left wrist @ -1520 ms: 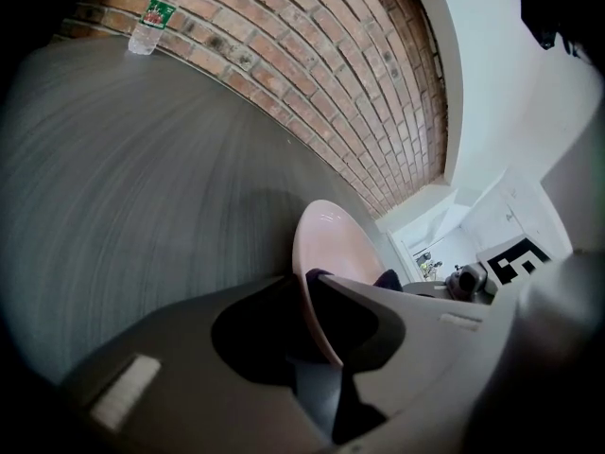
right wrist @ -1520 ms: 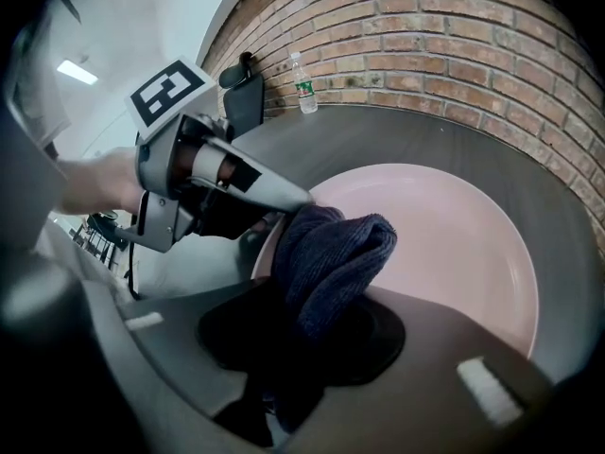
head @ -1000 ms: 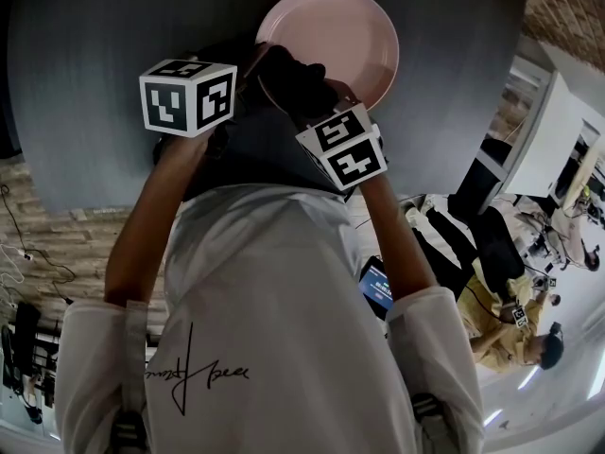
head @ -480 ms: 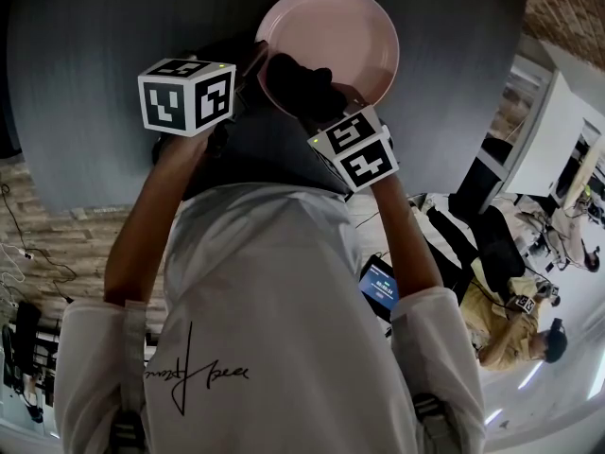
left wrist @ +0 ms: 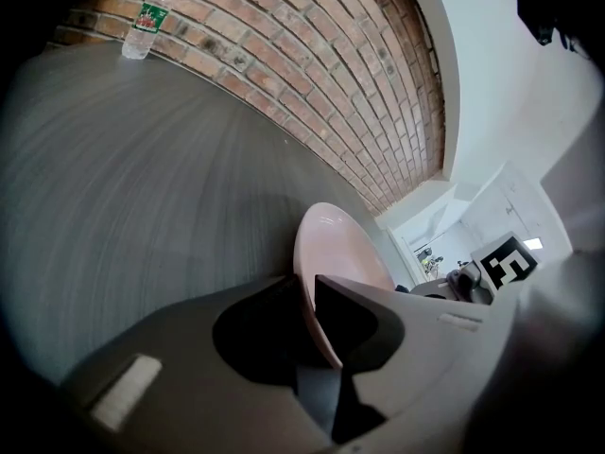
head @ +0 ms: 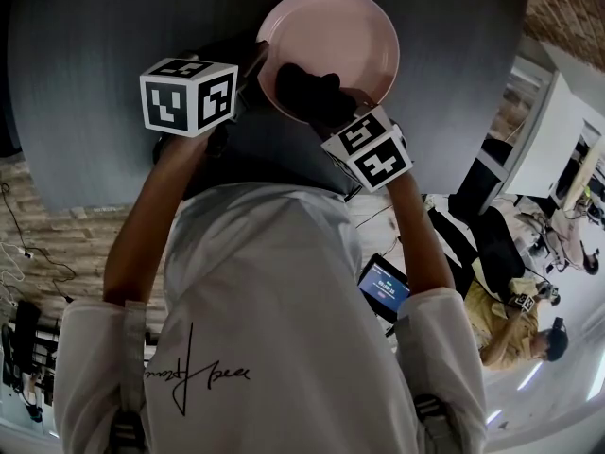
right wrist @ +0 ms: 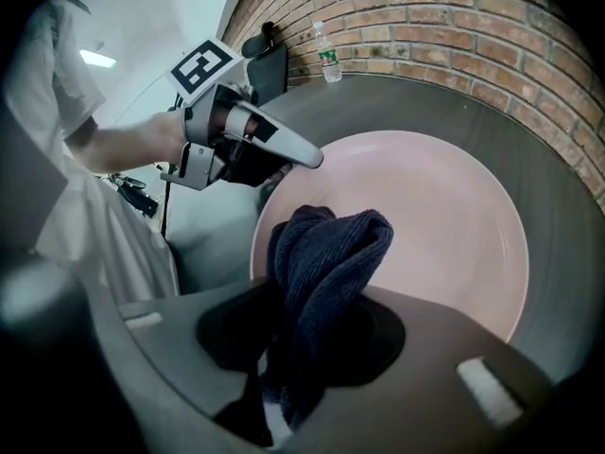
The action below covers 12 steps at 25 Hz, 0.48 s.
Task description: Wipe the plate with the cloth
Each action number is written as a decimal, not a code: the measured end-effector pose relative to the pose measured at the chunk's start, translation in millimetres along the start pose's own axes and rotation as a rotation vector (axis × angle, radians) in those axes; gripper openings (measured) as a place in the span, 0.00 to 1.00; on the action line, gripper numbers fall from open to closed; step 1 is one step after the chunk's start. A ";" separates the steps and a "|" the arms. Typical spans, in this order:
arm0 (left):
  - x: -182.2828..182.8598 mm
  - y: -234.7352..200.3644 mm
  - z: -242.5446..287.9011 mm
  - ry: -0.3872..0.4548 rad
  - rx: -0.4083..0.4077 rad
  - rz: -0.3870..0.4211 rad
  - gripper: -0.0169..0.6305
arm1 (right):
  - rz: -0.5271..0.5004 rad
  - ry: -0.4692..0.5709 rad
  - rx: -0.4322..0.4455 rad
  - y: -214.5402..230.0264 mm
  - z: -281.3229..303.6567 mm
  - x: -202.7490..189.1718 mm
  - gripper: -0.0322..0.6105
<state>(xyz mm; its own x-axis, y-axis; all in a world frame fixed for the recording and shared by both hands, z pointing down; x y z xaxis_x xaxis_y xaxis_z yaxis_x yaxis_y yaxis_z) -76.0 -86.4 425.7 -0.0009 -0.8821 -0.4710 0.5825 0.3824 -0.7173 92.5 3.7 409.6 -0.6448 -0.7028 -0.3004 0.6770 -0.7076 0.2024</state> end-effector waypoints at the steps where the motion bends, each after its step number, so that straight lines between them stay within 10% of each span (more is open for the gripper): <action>1: -0.1 -0.1 -0.2 0.000 -0.001 -0.002 0.14 | 0.002 -0.001 0.001 0.4 -0.5 -0.3 0.24; 12: 0.4 1.3 -2.2 -0.010 0.008 0.031 0.14 | -0.018 -0.037 -0.008 8.9 -6.8 -5.9 0.24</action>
<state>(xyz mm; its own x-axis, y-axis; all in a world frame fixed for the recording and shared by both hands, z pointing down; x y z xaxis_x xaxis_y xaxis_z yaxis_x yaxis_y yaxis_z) -77.0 -85.7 423.5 0.0252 -0.8725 -0.4880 0.5886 0.4075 -0.6982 104.7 2.1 406.9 -0.6694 -0.6925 -0.2689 0.6680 -0.7195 0.1902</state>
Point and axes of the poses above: the fingertips, and each gripper's own axes: z forward along the fingers, y to its right, x out of its top, the point moved 8 cm from there along -z, backward along the fingers, and after that the axes turned 6 degrees about -x, right-handed, at the moved point
